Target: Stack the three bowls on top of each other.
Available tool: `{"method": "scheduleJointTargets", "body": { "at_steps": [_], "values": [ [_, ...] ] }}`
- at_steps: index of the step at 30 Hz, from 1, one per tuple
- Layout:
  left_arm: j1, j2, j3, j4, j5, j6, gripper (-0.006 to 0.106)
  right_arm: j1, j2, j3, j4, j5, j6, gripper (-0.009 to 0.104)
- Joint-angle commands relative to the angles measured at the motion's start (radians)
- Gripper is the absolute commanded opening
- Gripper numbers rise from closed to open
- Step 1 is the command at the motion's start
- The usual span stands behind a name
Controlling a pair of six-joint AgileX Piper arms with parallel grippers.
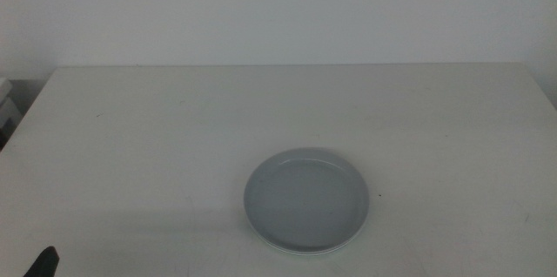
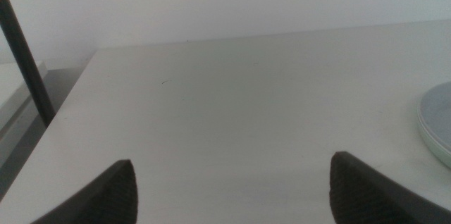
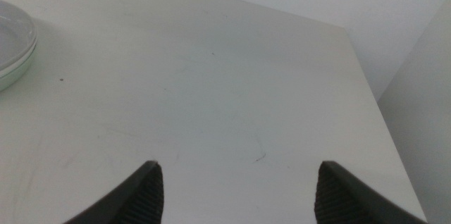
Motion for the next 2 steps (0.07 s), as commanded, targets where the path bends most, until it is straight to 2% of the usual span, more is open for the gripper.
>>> {"method": "scheduleJointTargets", "body": {
  "at_steps": [1, 2],
  "values": [
    [0.001, -0.014, -0.004, -0.016, -0.069, -0.005, 0.105, 0.001, -0.027, -0.006, -0.008, -0.067, -0.009, 0.055],
    [0.001, -0.015, -0.004, -0.016, -0.069, -0.005, 0.105, 0.001, -0.027, -0.006, -0.008, -0.067, -0.009, 0.055]
  ]
}}
